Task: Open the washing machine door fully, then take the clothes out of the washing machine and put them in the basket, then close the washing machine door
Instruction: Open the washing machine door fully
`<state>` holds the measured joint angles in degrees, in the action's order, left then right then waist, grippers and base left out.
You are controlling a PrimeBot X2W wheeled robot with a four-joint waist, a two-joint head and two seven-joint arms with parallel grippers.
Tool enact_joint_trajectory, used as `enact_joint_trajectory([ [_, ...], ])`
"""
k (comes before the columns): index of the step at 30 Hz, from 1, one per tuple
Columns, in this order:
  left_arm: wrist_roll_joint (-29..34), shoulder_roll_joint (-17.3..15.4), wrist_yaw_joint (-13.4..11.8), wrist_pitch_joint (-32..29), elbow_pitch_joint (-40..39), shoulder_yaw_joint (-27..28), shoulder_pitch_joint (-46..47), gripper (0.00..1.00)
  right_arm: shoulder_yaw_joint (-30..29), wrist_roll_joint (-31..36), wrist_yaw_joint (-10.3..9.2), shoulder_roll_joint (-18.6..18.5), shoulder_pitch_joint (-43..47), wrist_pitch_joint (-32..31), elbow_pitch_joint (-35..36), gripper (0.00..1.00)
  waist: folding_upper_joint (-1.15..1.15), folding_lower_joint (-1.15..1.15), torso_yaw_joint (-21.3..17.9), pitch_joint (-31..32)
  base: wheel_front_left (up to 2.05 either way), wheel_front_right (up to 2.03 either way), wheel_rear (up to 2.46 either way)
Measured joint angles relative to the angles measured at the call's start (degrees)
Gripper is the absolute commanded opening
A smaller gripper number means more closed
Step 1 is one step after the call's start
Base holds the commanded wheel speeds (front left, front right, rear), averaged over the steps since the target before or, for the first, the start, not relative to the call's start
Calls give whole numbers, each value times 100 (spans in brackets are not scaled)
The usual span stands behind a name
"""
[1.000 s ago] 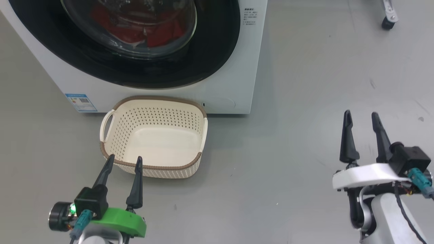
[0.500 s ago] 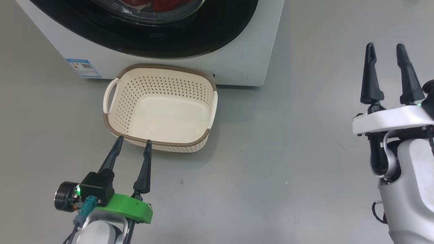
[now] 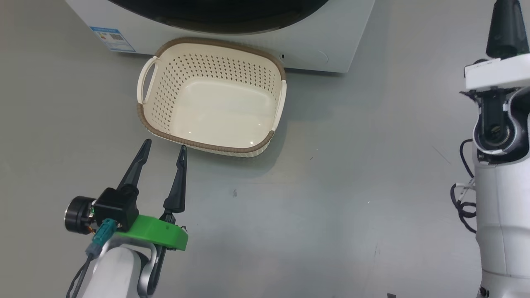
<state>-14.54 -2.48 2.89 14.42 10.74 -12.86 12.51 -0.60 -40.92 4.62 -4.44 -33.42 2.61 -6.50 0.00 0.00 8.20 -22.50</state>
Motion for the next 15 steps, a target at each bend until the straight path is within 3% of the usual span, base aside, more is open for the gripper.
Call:
enact_joint_trajectory([
  [5, -15, 14, 46, 2, 2, -44, 159, 100, -240, -368, -26, -62, -516, -368, -108, 0, 0, 0, 121, -231, 0, 0, 0],
  [9, -49, 24, 51, 2, 0, -58, 286, 100, -613, -1087, -236, 11, -918, -627, -261, 0, 0, 0, 225, -403, 0, 0, 0],
  [15, -90, 40, 90, 2, 68, -96, 373, 100, -820, -1604, -437, -9, -1425, -1079, -475, 0, 0, 0, 405, -607, 0, 0, 0],
])
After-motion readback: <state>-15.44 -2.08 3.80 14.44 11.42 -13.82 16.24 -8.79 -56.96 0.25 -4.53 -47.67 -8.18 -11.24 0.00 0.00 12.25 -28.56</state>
